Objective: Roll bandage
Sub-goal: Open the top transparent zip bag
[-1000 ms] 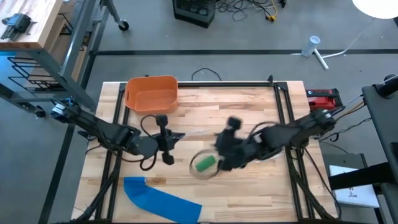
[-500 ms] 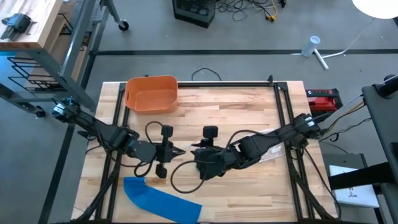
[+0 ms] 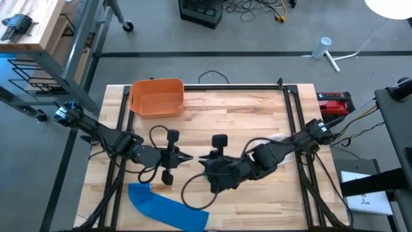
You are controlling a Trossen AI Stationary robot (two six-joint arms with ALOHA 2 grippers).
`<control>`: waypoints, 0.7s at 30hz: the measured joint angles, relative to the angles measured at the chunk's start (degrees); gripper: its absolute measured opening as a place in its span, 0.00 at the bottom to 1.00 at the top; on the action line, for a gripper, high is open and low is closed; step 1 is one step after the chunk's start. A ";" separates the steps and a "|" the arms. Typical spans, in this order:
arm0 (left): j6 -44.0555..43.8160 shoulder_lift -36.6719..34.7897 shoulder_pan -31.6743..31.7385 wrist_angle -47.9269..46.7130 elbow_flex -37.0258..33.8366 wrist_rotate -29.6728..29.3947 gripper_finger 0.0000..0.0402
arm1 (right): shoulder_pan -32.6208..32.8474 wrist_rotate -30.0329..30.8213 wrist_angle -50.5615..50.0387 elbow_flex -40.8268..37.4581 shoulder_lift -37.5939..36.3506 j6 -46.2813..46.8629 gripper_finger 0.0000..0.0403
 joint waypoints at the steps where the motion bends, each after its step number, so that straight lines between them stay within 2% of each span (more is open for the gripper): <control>1: -0.01 0.00 0.00 0.20 0.00 0.07 0.00 | -0.09 0.05 0.26 -0.02 0.18 0.13 0.18; 5: 0.02 0.00 0.01 0.52 0.00 0.93 0.00 | -1.33 0.03 1.09 -0.07 1.06 0.40 0.26; 9: 0.07 0.00 0.02 0.59 0.00 0.93 0.00 | -2.12 -0.05 1.00 -0.09 1.84 -0.11 0.27; 21: -0.21 -0.02 0.07 1.82 0.00 0.72 0.00 | -2.16 -0.19 4.37 -0.04 2.17 1.49 0.14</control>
